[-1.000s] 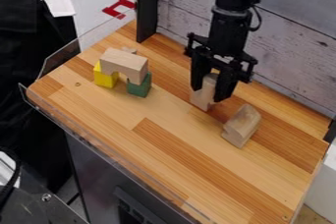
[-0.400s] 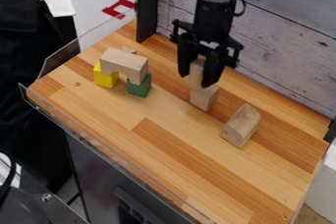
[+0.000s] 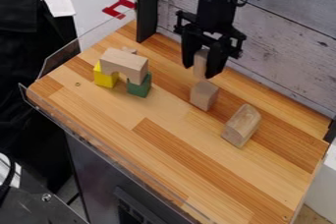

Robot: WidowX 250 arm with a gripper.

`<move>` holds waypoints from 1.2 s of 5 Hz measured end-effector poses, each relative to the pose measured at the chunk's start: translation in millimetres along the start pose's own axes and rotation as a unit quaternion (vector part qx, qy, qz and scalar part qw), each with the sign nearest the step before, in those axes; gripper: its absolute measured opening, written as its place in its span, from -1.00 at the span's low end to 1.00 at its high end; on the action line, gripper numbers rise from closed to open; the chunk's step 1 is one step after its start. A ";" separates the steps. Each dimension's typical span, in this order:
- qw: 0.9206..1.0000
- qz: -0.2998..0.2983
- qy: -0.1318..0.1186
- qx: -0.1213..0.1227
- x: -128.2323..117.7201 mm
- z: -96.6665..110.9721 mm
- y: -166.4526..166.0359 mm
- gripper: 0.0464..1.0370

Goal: Put the cylinder on top of the cube in the middle of the table

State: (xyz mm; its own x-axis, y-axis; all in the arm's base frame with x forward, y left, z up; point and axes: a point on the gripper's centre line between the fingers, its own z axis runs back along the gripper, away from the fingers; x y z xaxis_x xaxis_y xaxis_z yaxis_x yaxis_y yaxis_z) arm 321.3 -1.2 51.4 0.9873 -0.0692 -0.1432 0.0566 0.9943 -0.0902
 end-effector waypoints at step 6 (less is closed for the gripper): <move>1.000 -0.003 0.014 -0.015 1.2 -19.9 -6.4 0.01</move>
State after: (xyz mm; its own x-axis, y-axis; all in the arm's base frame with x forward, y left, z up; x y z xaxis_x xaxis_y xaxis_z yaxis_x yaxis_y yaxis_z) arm 319.2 -9.2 32.2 0.9822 -0.0770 -0.1711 0.0567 0.9911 -0.1205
